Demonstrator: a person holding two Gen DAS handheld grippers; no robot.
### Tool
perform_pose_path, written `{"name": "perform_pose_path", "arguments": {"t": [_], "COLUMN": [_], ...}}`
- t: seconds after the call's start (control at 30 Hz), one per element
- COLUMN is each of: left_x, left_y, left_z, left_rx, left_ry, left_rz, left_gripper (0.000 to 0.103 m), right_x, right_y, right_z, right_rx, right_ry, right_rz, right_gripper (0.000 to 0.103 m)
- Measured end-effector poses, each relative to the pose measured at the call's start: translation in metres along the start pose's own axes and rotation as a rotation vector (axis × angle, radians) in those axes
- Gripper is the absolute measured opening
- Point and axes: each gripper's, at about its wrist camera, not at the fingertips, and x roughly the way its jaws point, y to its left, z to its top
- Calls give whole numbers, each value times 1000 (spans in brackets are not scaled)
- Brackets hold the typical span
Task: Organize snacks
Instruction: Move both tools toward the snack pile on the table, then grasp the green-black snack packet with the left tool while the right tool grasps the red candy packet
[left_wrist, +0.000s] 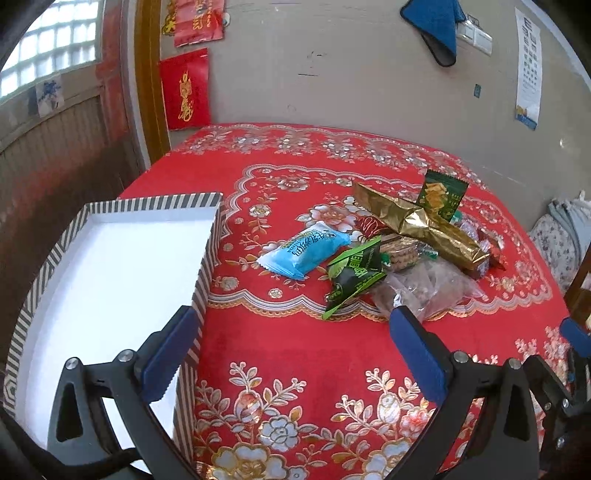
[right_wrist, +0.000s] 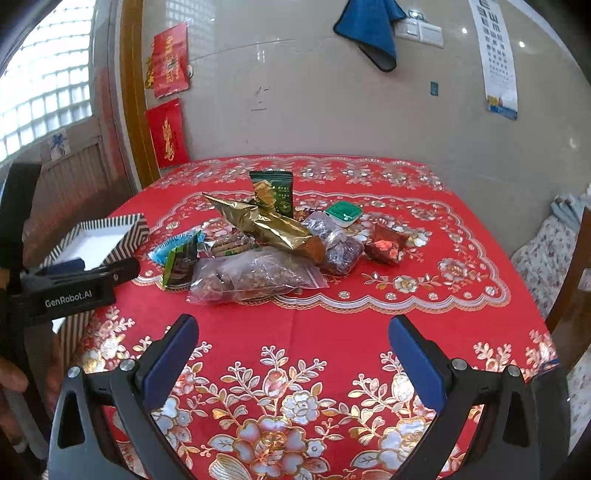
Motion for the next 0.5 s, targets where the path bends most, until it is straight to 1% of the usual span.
{"name": "perform_pose_path", "arguments": {"t": [0.33, 0.5], "left_x": [-2, 1], "left_y": [-5, -7], "left_z": [-3, -4], "left_rx": [17, 24], "left_ry": [-7, 3], "left_rz": [-3, -7], "left_gripper": [103, 103], "right_x": [2, 4], "right_y": [-4, -4], "right_z": [0, -1], "right_rx": [7, 15], "right_ry": [8, 16], "right_rz": [-7, -5], "right_gripper": [103, 103]}}
